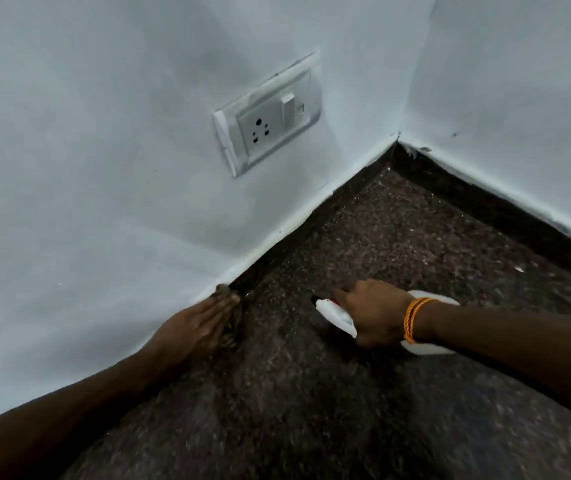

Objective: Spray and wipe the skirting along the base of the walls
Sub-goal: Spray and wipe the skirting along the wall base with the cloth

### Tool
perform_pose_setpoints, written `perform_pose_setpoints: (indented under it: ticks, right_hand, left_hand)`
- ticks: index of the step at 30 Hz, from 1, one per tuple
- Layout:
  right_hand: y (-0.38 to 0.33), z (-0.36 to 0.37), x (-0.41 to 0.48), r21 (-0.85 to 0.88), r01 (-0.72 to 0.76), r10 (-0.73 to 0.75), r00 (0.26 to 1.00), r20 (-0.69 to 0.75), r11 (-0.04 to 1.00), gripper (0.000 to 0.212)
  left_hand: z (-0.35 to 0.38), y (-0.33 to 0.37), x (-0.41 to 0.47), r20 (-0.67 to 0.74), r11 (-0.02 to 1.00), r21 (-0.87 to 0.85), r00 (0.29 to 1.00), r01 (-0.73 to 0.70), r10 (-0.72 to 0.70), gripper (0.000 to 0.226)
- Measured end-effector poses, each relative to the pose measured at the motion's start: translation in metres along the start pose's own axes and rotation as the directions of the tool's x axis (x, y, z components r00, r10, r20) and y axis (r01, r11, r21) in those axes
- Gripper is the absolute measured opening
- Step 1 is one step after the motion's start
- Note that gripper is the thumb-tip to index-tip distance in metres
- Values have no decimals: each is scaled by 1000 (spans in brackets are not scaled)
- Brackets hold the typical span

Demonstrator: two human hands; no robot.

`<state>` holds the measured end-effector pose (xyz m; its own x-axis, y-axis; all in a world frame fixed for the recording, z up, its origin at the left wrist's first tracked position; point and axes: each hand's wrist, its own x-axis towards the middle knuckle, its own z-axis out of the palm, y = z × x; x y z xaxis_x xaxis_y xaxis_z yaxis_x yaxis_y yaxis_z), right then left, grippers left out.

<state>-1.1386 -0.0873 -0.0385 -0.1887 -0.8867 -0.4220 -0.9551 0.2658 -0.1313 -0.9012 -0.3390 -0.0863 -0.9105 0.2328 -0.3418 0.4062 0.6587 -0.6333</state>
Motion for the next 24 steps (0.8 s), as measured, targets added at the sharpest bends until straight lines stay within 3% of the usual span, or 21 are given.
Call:
perform_pose_setpoints:
  ticks: [3, 5, 8, 11, 13, 16, 20, 24]
  right_hand:
    - [2, 5, -4, -12, 9, -9, 1000, 18, 1000, 44]
    - [5, 1, -4, 6, -10, 10, 999, 36, 1000, 46]
    - [5, 2, -4, 10, -27, 27, 999, 32, 1000, 48]
    - [5, 2, -3, 22, -48, 47, 999, 23, 999, 50]
    - [4, 1, -2, 21, -56, 56, 998, -1, 998, 52]
    - [3, -2, 0, 4, -56, 56, 998, -37, 998, 50]
    - [1, -3, 6, 18, -40, 40, 998, -37, 999, 50]
    - [-1, -7, 16, 41, -50, 53, 995, -80, 998, 48]
  left_hand:
    - [2, 12, -32, 54, 996, -59, 997, 67, -64, 47]
    - [2, 4, -8, 109, 996, -75, 994, 41, -32, 50]
    - [-3, -13, 66, -131, 998, 67, 991, 20, -11, 70]
    - [-12, -34, 113, -121, 993, -117, 992, 27, -41, 61]
    - [-10, -31, 111, -166, 998, -56, 986, 20, -30, 50]
    - [6, -10, 63, -279, 995, 99, 960, 18, 10, 59]
    - [19, 8, 4, -124, 997, -76, 992, -10, 0, 47]
    - [26, 8, 8, -125, 997, -72, 992, -2, -7, 49]
